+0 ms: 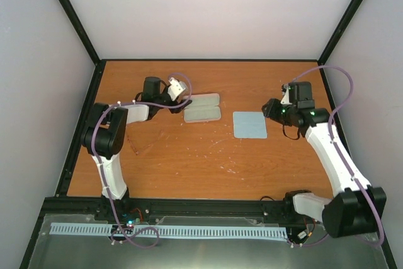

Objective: Organize the sunglasses
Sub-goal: Place the sunglasses case at the center of the board, then fold the glasses cleaning cloth at the center of the board.

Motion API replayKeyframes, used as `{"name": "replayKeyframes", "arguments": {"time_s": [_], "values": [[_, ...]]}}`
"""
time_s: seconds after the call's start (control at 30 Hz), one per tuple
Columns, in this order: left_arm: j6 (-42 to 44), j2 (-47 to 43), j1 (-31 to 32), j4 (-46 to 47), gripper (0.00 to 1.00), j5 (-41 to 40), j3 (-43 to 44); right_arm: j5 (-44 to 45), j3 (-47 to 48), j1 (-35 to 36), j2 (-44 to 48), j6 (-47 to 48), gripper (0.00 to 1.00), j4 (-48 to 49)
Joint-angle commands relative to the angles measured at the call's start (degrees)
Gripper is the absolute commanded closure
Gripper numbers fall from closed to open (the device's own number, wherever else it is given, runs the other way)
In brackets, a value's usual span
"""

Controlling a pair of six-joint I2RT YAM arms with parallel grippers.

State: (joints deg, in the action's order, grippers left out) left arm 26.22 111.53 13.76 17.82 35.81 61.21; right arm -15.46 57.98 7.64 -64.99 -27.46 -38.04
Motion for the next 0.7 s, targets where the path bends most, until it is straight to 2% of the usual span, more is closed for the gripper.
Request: {"name": "replayKeyframes", "arguments": {"time_s": [0.0, 0.03, 0.07, 0.1, 0.13, 0.17, 0.2, 0.43, 0.53, 0.67], "values": [[-4.33, -5.05, -0.37, -0.59, 0.35, -5.43, 1.46, 9.58, 2.67, -0.05, -8.28, 2.18, 0.79, -8.05], [-5.22, -5.68, -0.35, -0.52, 0.35, -7.15, 1.5, 10.06, 3.22, -0.14, -10.98, 3.46, 0.9, -8.4], [-6.05, -6.35, -0.39, -0.56, 0.34, -8.51, 1.68, 10.44, 3.87, -0.23, -13.78, 4.57, 0.91, -8.38], [-6.7, -7.09, -0.4, -0.64, 0.34, -9.55, 1.86, 10.53, 5.3, -0.46, -16.8, 5.76, 0.85, -8.4], [-7.32, -7.89, -0.4, -0.75, 0.34, -10.61, 2.06, 10.52, 6.63, -0.58, -19.73, 6.91, 0.73, -8.42], [-8.16, -8.76, -0.4, -0.96, 0.33, -11.49, 2.32, 10.54, 8.15, -0.8, -22.9, 7.99, 0.66, -8.45], [-8.8, -9.55, -0.4, -1.21, 0.33, -12.18, 2.55, 10.3, 9.67, -0.98, -25.79, 8.88, 0.64, -8.63], [-12.38, -15.01, -0.41, -2.44, 0.33, -12.63, 1.98, 9.07, 19.29, -1.66, -41.29, 13.78, 0.64, -9.14], [-12.39, -15.76, -0.4, -2.89, 0.33, -12.4, 1.55, 9.0, 21.71, -1.65, -44.83, 14.73, 0.68, -8.8], [-11.71, -15.94, -0.4, -3.23, 0.34, -12.19, 1.75, 10.52, 23.91, -1.74, -47.85, 15.15, 0.68, -9.15]]}}
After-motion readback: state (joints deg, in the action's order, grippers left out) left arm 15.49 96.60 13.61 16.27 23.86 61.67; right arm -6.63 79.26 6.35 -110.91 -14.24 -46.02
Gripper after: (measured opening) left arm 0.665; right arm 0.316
